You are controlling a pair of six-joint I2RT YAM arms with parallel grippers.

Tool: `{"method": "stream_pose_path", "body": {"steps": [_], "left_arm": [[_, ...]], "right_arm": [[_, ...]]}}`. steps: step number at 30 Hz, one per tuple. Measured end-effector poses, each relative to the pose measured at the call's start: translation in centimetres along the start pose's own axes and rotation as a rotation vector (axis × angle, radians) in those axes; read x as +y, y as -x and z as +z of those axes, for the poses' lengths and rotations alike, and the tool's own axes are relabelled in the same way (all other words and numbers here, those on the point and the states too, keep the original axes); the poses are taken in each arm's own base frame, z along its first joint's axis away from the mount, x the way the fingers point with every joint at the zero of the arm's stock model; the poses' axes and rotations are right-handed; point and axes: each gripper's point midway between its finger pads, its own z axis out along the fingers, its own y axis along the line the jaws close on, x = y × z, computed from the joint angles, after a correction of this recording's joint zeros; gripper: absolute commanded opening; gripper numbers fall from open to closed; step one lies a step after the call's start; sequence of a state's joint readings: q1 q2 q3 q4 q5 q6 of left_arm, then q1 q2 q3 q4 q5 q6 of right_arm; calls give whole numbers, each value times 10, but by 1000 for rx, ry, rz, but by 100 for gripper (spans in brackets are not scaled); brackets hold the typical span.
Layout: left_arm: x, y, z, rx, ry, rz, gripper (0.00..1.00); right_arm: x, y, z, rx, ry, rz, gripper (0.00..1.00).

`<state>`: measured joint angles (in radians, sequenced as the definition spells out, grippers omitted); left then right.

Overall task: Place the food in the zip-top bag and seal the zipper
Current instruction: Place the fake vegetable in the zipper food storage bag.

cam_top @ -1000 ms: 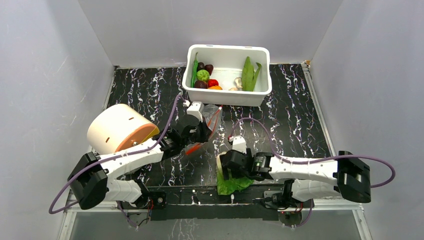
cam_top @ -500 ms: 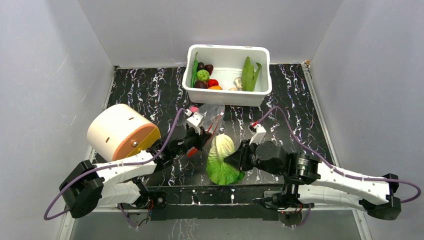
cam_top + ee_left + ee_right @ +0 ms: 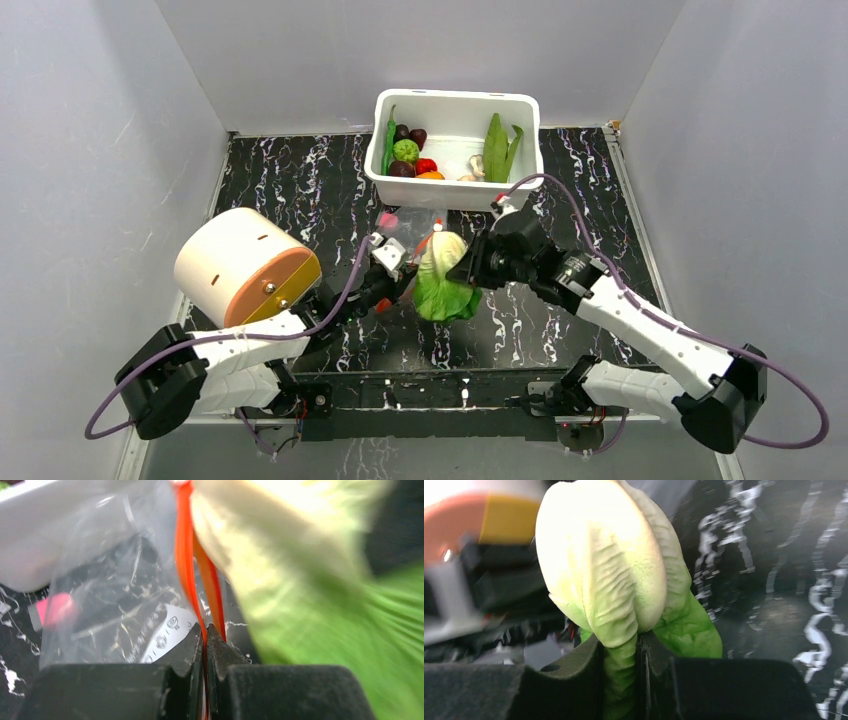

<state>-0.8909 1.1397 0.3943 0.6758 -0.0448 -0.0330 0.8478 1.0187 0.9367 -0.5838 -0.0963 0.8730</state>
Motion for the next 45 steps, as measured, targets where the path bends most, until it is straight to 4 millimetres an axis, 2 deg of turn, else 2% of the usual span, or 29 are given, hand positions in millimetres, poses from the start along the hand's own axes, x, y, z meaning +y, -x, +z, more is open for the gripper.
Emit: {"method": "stream_pose_path", "body": {"steps": [2,4,10,14,19,22,25,27,29,38,41,45], "left_arm": [[-3,11,-4,-32,-10,27,0],[-3,22,-6,-60,-12,50,0],[0,46,-6,-93,-6,121,0],[4,50,1,-67,16,162,0],[9,44,12,-19,39,188,0],[9,43,18,0,40,188,0],[9,43,23,3,43,172,0],[8,41,24,6,43,153,0],[7,41,25,6,42,132,0],[2,47,25,-22,31,71,0],[0,48,24,-25,18,67,0],[-3,55,17,-40,-1,61,0]], "right_arm": [[-28,19,7,-33,-74,52,0],[-43,25,11,-34,-109,75,0],[-48,10,35,80,-86,79,0],[-45,0,37,129,-48,67,0],[-21,-10,2,144,99,-22,0],[-10,-31,-23,185,221,-62,0],[-14,-60,-32,267,283,-50,0],[-17,-73,-32,321,303,-13,0],[-14,-77,-31,348,326,8,0],[25,-78,-12,419,475,73,0],[21,-82,1,440,442,125,0],[7,-77,17,388,353,202,0]]}}
